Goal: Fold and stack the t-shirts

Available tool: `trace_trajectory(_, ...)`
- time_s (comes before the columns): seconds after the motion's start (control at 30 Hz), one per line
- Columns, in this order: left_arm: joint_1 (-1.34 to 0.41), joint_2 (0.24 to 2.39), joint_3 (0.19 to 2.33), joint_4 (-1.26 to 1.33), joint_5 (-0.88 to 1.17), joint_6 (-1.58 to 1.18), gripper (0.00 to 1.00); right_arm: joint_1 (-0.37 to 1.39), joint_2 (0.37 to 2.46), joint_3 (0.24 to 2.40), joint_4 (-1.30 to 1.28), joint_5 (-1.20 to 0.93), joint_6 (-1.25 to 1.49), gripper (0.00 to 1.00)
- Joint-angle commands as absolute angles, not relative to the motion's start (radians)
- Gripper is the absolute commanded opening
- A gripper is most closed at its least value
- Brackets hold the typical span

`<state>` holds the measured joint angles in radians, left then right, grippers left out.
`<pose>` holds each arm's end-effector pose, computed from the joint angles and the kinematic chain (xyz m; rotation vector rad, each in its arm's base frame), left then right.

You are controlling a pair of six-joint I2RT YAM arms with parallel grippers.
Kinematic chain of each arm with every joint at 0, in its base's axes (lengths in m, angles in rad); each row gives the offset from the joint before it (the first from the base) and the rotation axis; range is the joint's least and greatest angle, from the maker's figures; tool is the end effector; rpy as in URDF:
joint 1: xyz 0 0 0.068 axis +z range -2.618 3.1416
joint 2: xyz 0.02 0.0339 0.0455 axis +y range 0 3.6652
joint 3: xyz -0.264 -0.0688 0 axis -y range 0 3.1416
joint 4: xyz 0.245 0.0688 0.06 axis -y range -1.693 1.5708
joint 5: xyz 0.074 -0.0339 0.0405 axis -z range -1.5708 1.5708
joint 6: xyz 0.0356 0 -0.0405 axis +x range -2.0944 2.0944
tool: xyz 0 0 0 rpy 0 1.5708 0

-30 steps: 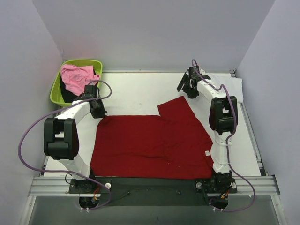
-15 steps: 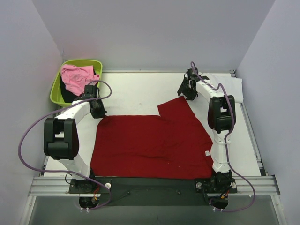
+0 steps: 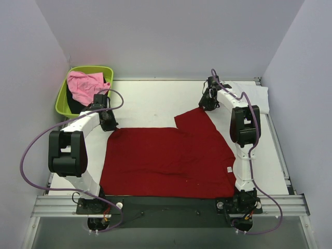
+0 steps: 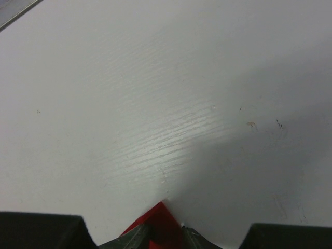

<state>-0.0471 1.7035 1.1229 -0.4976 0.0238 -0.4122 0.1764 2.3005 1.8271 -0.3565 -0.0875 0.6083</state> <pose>0.3441 -0.0171 0.1944 -0.4753 2.6185 -0.1831 0.5067 0.0935 0.1712 0.4842 2.4014 0.4628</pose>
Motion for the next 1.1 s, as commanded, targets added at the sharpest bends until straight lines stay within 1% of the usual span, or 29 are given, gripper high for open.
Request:
trace_trajectory(0.0,-0.052,1.677,1.135,-0.502,0.026,-0.425,0.0,0.181,2.306,1.807,-0.407,-0.103,0.618,0.29)
trace_trajectory(0.13,-0.052,1.675,1.135,-0.502,0.029,-0.426,0.0,0.184,2.306,1.793,-0.405,-0.109,0.621,0.26)
trace_trajectory(0.23,-0.052,1.675,1.134,-0.503,0.031,-0.426,0.0,0.189,2.306,1.786,-0.405,-0.115,0.629,0.2)
trace_trajectory(0.33,-0.052,1.674,1.134,-0.505,0.029,-0.428,0.0,0.195,2.299,1.778,-0.402,-0.117,0.632,0.12)
trace_trajectory(0.37,-0.052,1.672,1.134,-0.506,0.029,-0.429,0.0,0.199,2.296,1.773,-0.402,-0.115,0.634,0.03)
trace_trajectory(0.4,-0.052,1.671,1.131,-0.508,0.029,-0.431,0.0,0.199,2.289,1.77,-0.402,-0.115,0.634,0.0)
trace_trajectory(0.57,-0.051,1.644,1.126,-0.509,0.015,-0.433,0.0,0.209,2.234,1.73,-0.374,-0.109,0.609,0.0)
trace_trajectory(0.67,-0.049,1.628,1.124,-0.512,0.011,-0.434,0.0,0.213,2.146,1.662,-0.339,-0.086,0.584,0.0)
trace_trajectory(0.87,-0.051,1.603,1.126,-0.518,0.02,-0.434,0.0,0.213,1.919,1.496,-0.319,-0.012,0.551,0.0)
trace_trajectory(0.97,-0.052,1.572,1.12,-0.52,0.02,-0.439,0.0,0.212,1.765,1.405,-0.313,0.027,0.545,0.0)
trace_trajectory(1.07,-0.049,1.559,1.124,-0.535,0.014,-0.439,0.0,0.213,1.669,1.323,-0.313,0.069,0.542,0.0)
